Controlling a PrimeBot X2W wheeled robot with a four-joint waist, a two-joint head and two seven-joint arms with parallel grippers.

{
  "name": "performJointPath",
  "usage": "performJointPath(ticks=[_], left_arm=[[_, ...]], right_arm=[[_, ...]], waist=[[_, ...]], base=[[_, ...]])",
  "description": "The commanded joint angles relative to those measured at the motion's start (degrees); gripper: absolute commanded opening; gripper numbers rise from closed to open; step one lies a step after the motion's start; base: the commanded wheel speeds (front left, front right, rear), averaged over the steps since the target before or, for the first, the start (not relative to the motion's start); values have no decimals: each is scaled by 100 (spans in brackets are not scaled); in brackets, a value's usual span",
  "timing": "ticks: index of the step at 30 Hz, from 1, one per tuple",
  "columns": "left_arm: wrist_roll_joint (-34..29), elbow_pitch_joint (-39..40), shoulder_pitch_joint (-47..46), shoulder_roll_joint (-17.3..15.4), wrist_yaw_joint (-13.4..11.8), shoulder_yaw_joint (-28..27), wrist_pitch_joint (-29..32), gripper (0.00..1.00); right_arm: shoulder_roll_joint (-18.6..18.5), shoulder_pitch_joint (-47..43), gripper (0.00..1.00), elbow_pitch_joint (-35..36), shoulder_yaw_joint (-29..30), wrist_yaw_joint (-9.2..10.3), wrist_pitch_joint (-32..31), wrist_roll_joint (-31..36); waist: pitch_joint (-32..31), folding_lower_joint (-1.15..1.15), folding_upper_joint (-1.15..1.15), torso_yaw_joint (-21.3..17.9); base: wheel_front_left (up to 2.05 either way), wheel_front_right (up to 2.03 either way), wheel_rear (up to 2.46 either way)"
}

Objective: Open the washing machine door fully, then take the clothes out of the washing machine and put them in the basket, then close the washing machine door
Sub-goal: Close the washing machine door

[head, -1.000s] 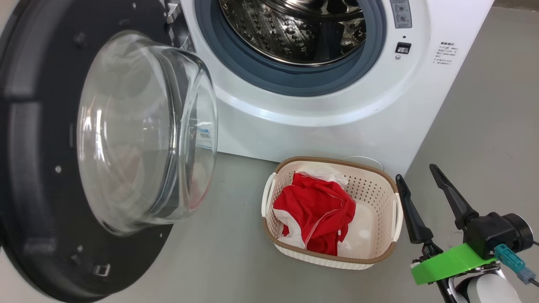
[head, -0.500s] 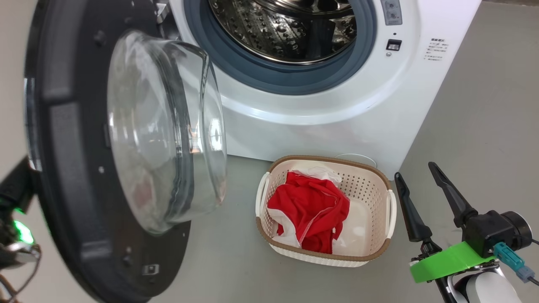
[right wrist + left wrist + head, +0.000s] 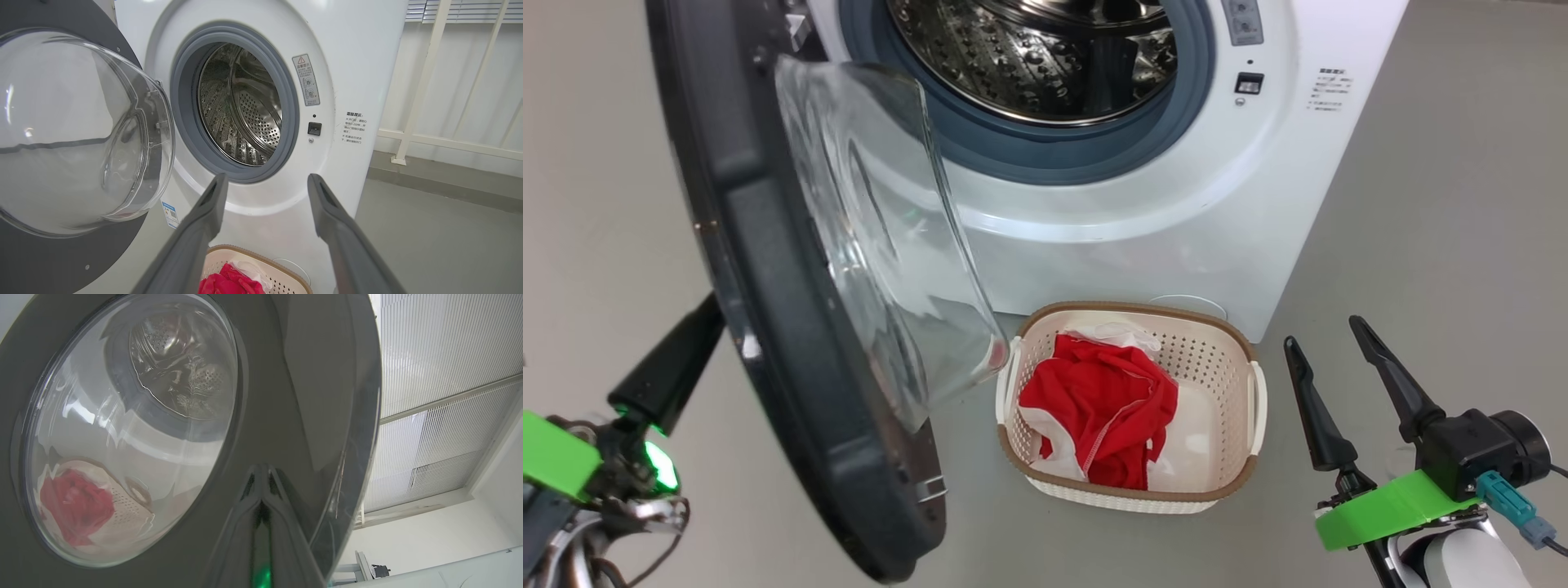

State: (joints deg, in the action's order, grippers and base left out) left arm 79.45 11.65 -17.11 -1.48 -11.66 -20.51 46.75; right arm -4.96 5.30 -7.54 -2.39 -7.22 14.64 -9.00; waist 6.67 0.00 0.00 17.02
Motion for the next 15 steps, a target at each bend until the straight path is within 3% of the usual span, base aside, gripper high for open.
performJointPath(ticks=[1,15], left_arm=[[58,260,36,-141,-10,-27,4,0],[149,548,202,-140,-5,275,-153,0]], right_arm=[[-24,190,100,125,-125,-26,36,-41],[-18,209,100,139,-124,-26,36,-41]], waist=[[-6,0,0,-56],[64,0,0,-346]], base=[[0,0,0],[0,0,0]])
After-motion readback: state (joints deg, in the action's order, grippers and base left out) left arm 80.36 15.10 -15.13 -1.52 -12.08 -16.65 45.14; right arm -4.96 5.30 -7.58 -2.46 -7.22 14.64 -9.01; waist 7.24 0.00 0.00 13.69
